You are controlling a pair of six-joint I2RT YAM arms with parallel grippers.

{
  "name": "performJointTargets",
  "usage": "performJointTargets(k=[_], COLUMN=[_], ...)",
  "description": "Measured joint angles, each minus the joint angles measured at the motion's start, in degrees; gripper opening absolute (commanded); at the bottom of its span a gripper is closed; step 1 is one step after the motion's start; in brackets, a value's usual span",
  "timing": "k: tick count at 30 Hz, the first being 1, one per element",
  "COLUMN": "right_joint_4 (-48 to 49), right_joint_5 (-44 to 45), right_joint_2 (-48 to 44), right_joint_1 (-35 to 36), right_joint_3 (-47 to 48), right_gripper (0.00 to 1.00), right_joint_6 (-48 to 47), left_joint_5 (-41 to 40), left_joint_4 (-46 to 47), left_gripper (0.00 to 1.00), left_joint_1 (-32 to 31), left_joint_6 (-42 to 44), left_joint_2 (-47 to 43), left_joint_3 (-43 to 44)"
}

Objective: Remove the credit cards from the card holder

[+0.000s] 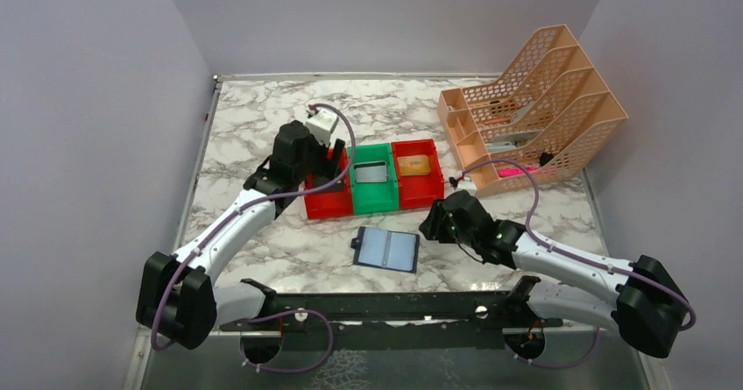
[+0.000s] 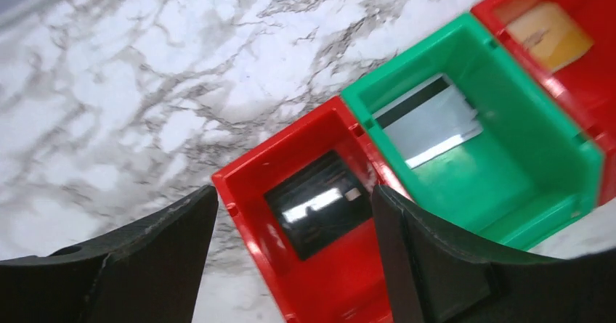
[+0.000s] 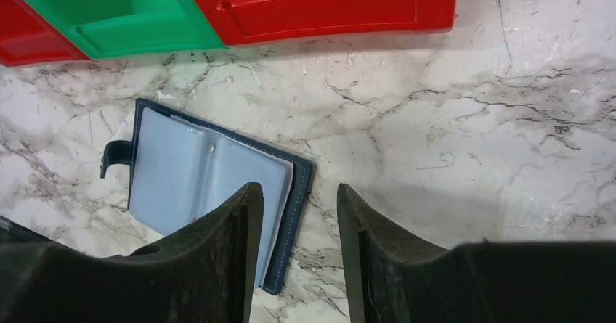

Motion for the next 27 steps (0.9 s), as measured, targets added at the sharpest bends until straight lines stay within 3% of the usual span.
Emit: performJointTargets(k=[9,12,14,20,27], right_joint_4=[-0.07,-0.07,-0.09,-0.13,-0.37], right_joint_5=[0.00,0.00,0.00,0.00,0.02], right_joint_2=[0.98,0.96,0.96,0.96,0.94], right_joint_1=[0.00,0.00,0.00,0.02,0.00], right_joint_3=[0.00,0.00,0.00,0.00,0.00], right_gripper=[0.48,0.48,0.48,0.48,0.49], right_joint_6=[0.02,0.02,0.02,0.04,0.04], left_joint_5=[-0.94,-1.33,-1.38,-1.57,-2.21], left_joint_4=[-10.19,-12.31,-13.35,-13.66,-13.81], left_gripper=[0.67,0.52,0.43,0.34,0.32], left_joint_1=[0.00,0.00,0.00,0.00,0.00], left_joint_6=[-31.69,-37.64,-40.00,-43.50,-44.02], left_joint_2=[4.68,6.05,7.23,11.30,18.43], left_joint_3=[2.56,1.33,1.25,1.25,2.29])
